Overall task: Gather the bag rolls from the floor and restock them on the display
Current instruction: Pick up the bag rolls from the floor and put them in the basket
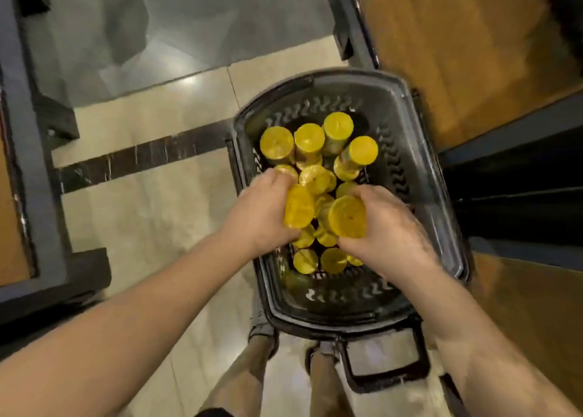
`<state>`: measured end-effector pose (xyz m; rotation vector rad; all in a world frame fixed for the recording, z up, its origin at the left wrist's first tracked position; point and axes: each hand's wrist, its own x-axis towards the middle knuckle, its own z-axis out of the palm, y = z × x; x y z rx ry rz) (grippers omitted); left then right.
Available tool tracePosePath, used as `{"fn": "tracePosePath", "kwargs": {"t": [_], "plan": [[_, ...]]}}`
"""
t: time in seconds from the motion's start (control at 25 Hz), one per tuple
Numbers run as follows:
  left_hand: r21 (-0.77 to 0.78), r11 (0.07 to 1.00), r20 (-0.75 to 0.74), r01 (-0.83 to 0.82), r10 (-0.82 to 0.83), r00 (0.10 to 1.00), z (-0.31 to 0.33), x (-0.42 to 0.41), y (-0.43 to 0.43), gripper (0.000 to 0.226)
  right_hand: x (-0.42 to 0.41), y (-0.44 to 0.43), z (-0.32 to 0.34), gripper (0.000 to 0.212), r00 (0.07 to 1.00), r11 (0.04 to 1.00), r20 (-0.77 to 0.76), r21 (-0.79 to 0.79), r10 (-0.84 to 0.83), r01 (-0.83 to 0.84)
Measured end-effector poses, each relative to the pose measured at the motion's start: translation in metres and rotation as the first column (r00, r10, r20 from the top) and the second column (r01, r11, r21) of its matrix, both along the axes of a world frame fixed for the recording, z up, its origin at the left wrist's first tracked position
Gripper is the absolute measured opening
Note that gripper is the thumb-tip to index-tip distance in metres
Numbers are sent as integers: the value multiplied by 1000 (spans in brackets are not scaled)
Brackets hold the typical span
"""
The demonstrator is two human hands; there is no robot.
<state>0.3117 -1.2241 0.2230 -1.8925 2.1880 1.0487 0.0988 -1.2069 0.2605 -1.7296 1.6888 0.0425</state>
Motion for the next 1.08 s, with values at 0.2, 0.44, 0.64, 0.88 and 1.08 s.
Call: {"fn": "tracePosePath", "kwargs": {"t": [0.2, 0.44, 0.64, 0.88, 1.08], "plan": [[-105, 973, 253, 203, -171, 952, -75, -11, -5, 75, 5, 2, -87, 66, 998, 999, -57, -18, 40, -41], [-53, 971, 486, 234, -180, 855, -99, -36, -8, 56, 11, -10, -137, 74, 975, 990, -204, -93, 85, -106], [6, 980, 533, 200, -172, 828, -100, -49, -9, 65, 15, -20, -157, 74, 981, 988, -192, -144, 29, -58], [-28, 989, 528, 146, -109, 842, -108, -55, 4, 74, 21, -27, -168, 67, 984, 979, -178, -204, -29, -8], [10, 991, 519, 131, -117, 847, -100, -53, 0, 72, 21, -32, -158, 77, 963, 993, -265, -87, 57, -83]]}}
